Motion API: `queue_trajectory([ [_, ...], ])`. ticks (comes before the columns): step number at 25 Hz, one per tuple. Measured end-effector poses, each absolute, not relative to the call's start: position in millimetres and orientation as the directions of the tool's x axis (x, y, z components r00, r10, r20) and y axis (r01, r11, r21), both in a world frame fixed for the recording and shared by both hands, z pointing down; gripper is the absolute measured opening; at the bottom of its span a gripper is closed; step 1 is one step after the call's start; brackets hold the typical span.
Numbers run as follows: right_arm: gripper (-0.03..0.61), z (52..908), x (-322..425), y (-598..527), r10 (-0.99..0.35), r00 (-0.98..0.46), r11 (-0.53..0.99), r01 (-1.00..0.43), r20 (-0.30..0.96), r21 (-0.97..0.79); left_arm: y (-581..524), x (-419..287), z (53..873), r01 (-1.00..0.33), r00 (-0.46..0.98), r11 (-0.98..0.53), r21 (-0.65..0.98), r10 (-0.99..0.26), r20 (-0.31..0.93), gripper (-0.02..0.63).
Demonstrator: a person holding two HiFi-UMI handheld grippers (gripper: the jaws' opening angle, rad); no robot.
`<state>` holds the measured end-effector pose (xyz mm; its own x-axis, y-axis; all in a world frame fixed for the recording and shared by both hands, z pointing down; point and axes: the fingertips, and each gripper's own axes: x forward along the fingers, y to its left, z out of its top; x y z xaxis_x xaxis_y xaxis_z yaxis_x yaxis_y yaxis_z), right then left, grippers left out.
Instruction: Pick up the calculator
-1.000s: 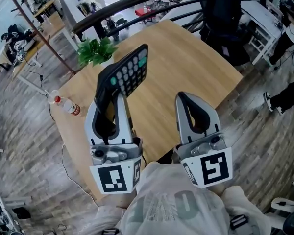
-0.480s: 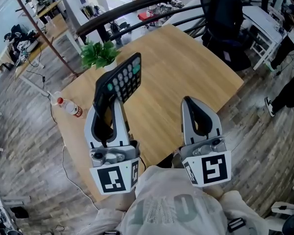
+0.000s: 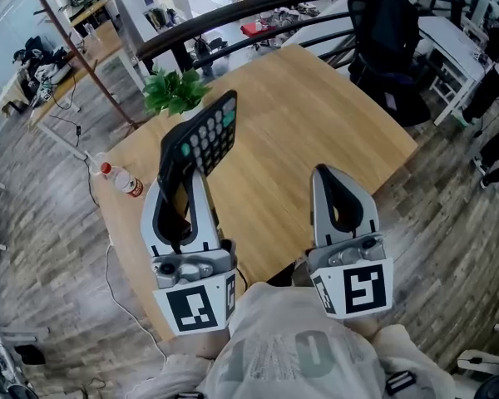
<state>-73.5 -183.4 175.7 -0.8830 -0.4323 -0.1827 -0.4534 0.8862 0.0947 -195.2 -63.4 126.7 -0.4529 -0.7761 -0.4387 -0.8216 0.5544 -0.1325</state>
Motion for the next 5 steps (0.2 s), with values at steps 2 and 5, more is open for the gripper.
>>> queue_trajectory([
  [2, 0.017, 175.8, -72.7, -184.2, -0.433, -0.883, 0.886, -0.454, -0.183, 0.097, -62.9, -195.4, 126.5, -0.82, -0.456, 0.558, -0.13, -0.773, -0.44, 0.121],
  [5, 0.017, 176.8, -70.7, -186.6, -0.435, -0.882, 0.885, -0.456, -0.181, 0.098, -64.0, -194.1, 126.8, -0.82, -0.458, 0.559, -0.125, -0.772, -0.441, 0.121],
])
